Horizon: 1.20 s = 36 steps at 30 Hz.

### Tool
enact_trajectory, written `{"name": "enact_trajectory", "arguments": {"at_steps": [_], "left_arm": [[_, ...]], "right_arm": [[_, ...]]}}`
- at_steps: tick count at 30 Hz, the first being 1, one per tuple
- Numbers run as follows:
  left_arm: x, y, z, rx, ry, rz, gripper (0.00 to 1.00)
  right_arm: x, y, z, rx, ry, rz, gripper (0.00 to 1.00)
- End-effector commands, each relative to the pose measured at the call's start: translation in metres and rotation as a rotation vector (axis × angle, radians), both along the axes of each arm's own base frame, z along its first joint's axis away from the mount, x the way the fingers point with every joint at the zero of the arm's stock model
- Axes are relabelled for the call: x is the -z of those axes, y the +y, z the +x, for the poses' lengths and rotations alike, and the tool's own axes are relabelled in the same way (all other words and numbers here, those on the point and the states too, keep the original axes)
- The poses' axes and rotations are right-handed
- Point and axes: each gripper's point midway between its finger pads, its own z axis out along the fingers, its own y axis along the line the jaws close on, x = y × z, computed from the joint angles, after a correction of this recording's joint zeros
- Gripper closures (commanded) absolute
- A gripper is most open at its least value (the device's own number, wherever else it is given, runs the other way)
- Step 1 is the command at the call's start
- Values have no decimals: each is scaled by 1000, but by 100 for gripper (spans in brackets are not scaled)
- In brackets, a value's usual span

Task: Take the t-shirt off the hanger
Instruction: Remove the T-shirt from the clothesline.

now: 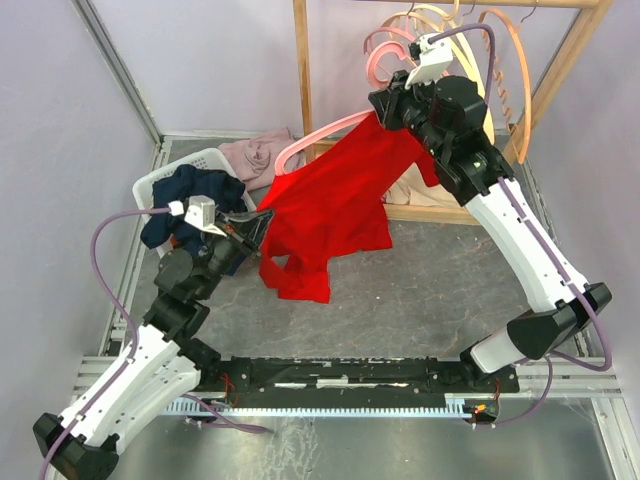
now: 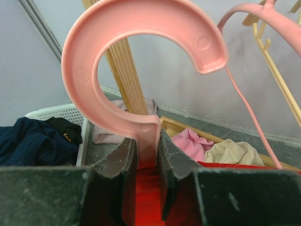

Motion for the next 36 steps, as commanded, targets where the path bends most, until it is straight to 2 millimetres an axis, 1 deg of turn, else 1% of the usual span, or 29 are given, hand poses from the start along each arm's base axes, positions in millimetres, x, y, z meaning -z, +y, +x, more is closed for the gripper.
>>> {"name": "enact_trajectory", "arguments": {"at_steps": [1,5,6,7,8,9,11,13,17,20,24,30,33,36], "left_arm": [[28,9,3,-47,71,-19,97],[38,7,5,-42,101,-17,97],[38,6,6,-38,106,-15,93],[37,3,7,-31,109,-12,72],[39,2,8,-29,120,-5,60],[36,1,10,-27,123,-2,48],[26,-1,11,-23,111,-6,39],[12,-3,11,-16,84,-20,35],[-22,-6,8,12,12,-32,32],[-45,-15,5,61,-41,-14,31],[-63,-27,1,128,-89,15,29],[-66,-47,3,215,-95,47,28],[-66,-54,7,240,-86,58,28],[-62,-60,14,252,-62,75,30]], "right_arm": [[-59,-15,0,47,-155,67,99],[-60,-11,-1,28,-159,72,99],[-60,-10,-2,17,-162,74,99],[-60,-7,-3,2,-164,74,99],[-60,-5,-4,-11,-168,74,99],[-60,-3,-6,-23,-171,76,99],[-60,-1,-9,-44,-175,75,99],[-59,1,-13,-62,-180,70,99],[-53,3,-19,-88,-179,51,99],[-46,4,-24,-107,-181,15,99],[-33,1,-27,-96,-163,-41,99],[-23,-1,-30,-99,-158,-97,99],[-22,-1,-31,-103,-160,-106,99],[-22,1,-32,-113,-161,-106,99]]}}
